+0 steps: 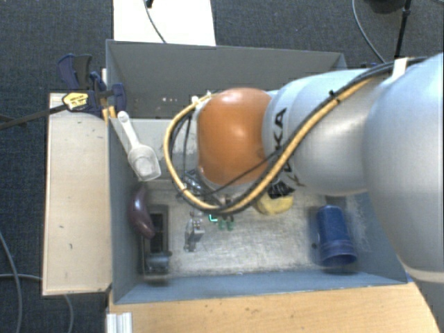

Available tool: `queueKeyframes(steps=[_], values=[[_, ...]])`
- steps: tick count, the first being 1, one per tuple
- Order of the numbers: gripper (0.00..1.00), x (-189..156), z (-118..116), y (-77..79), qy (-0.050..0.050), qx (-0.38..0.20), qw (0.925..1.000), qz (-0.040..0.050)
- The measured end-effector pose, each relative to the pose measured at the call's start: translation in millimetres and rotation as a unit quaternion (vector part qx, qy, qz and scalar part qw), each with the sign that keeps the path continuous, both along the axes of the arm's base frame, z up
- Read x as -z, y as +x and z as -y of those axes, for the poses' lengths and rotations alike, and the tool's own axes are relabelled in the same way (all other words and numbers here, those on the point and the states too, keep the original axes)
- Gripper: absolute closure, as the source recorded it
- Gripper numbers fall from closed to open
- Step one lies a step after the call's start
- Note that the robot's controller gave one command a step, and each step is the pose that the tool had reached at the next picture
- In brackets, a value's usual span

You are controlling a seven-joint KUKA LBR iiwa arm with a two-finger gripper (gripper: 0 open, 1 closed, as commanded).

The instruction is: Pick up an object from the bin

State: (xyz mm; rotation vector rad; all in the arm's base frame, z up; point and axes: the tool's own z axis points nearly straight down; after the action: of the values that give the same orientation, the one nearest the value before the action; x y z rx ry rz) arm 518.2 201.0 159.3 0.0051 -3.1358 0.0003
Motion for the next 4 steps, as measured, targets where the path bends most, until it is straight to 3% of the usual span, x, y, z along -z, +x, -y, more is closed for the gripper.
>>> queueKeyframes(steps=[1, 2, 3, 4], values=[[0.00, -4.0, 0.8, 2.2, 0.001, 0.003, 1.0000, 0.0038], [1.00, 60.5, -29.0, 8.0, -0.005, 0.056, 0.9983, 0.0168], [0.00, 64.2, -30.1, 5.1, -0.005, 0.055, 0.9984, 0.0135], [0.00, 64.3, -30.2, 5.0, -0.005, 0.057, 0.9983, 0.0134]])
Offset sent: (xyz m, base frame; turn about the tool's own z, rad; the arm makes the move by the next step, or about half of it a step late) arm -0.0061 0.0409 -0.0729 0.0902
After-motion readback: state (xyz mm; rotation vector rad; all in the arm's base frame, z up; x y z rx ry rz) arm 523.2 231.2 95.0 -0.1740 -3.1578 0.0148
